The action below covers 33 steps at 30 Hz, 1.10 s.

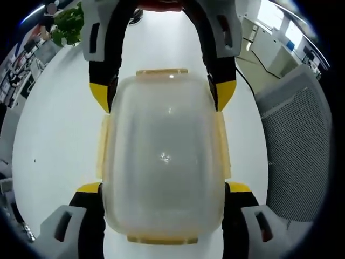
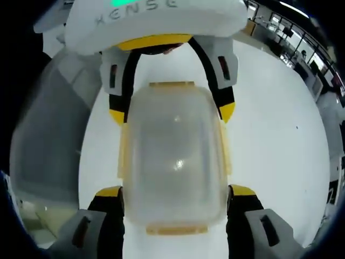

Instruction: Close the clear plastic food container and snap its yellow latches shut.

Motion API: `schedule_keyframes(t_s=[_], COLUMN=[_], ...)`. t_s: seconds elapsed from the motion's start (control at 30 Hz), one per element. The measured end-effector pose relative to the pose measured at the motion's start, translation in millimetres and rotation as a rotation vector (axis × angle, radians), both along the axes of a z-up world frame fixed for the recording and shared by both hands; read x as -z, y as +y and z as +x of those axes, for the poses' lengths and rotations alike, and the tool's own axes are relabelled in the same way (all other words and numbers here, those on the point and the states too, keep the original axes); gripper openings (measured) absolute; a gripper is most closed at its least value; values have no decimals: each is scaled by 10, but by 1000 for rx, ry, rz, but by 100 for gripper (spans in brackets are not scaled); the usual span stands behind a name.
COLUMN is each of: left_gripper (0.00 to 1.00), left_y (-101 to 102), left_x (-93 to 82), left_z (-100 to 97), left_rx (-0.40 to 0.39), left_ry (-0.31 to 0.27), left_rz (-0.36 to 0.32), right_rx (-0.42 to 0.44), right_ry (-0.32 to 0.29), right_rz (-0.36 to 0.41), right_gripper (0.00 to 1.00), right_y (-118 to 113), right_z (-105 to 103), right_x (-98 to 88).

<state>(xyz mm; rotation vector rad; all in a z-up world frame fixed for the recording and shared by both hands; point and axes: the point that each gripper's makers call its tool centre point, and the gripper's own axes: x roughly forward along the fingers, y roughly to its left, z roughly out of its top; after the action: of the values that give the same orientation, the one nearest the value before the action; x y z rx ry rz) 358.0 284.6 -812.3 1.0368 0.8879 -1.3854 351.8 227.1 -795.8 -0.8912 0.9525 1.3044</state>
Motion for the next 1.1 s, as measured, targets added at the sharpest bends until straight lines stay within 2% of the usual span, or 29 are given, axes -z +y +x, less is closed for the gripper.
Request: schedule_keyframes(t_s=[0.43, 0.67, 0.9, 1.1], left_gripper=[91, 91, 90, 91], left_y=[31, 32, 28, 16], left_x=[3, 2, -4, -5], left_z=[-13, -7, -8, -11], left_rx=[27, 23, 20, 21], left_ry=[-2, -5, -4, -2], left_rz=[13, 14, 2, -3], right_rx=[31, 36, 33, 36], right_ry=[-5, -14, -10, -11], right_rz=[-15, 8, -20, -11], right_gripper=[78, 78, 78, 79], right_y=[23, 26, 25, 25], right_z=[-36, -20, -8, -14], right_x=[8, 5, 21, 21])
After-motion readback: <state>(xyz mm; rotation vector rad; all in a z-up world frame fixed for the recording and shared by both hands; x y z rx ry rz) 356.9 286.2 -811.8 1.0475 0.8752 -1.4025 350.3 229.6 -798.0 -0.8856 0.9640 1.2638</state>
